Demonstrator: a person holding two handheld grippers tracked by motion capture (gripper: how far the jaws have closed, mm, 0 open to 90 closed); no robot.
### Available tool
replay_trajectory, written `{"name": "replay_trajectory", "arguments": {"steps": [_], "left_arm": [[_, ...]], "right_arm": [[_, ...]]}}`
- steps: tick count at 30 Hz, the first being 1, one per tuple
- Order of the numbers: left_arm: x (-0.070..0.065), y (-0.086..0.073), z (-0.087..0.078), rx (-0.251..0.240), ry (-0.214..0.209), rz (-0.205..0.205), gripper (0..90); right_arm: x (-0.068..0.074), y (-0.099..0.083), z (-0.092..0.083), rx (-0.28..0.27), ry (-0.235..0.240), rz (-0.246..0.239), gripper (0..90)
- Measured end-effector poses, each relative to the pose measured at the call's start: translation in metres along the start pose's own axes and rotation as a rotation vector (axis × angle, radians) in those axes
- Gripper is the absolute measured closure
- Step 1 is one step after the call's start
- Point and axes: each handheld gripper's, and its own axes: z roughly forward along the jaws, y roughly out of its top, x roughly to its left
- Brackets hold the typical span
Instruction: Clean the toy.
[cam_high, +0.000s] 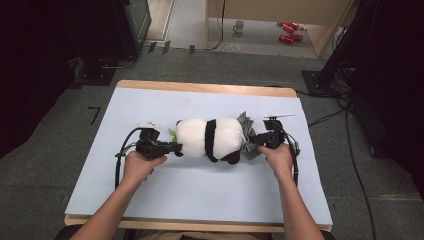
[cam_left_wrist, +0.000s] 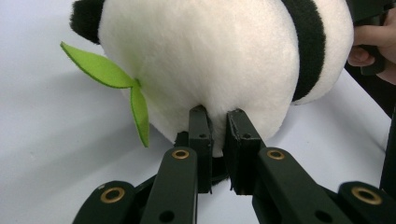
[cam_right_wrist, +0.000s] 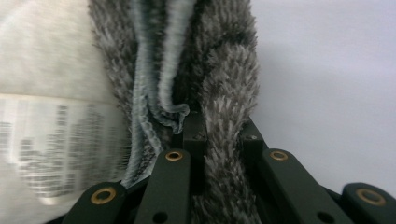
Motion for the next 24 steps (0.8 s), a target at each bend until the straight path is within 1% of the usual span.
{"name": "replay_trajectory", "arguments": {"steps": [3, 6, 7, 8, 9, 11, 12, 15, 18, 21, 22, 24], "left_arm": [[0.000, 0.000, 0.000, 0.000, -0.001, -0.001, 82.6], [0.001, 0.000, 0.000, -0.002, -0.002, -0.002, 82.3], [0.001, 0.000, 0.000, -0.003, -0.002, -0.003, 82.2], [0.001, 0.000, 0.000, -0.003, -0.002, -0.005, 82.0], [0.001, 0.000, 0.000, -0.004, -0.002, -0.005, 82.0], [0.001, 0.000, 0.000, -0.003, -0.001, -0.004, 81.9], [0.001, 0.000, 0.000, -0.004, 0.000, -0.003, 81.9], [0.001, 0.000, 0.000, -0.004, -0.001, -0.004, 81.8], [0.001, 0.000, 0.000, -0.004, -0.001, -0.005, 81.7], [0.001, 0.000, 0.000, -0.003, -0.001, -0.004, 81.5], [0.001, 0.000, 0.000, -0.002, -0.001, -0.004, 81.5], [0.001, 0.000, 0.000, 0.000, 0.003, -0.003, 81.4]], "right_arm": [[-0.007, 0.001, -0.006, -0.015, -0.005, 0.024, 79.6], [-0.012, 0.004, -0.019, -0.074, 0.011, 0.032, 79.6], [-0.012, 0.005, -0.025, -0.106, 0.027, 0.039, 79.6], [-0.012, 0.006, -0.030, -0.128, 0.040, 0.039, 79.6], [-0.011, 0.007, -0.034, -0.141, 0.044, 0.042, 79.6], [-0.007, 0.009, -0.044, -0.189, 0.061, 0.033, 79.6], [-0.006, 0.010, -0.048, -0.199, 0.070, 0.033, 79.6], [0.004, 0.013, -0.060, -0.237, 0.099, 0.012, 79.6], [0.014, 0.014, -0.063, -0.240, 0.122, -0.014, 79.6], [0.026, 0.015, -0.061, -0.218, 0.148, -0.040, 79.5], [0.029, 0.015, -0.058, -0.210, 0.157, -0.059, 79.5], [0.034, 0.014, -0.053, -0.187, 0.163, -0.069, 79.3]]}}
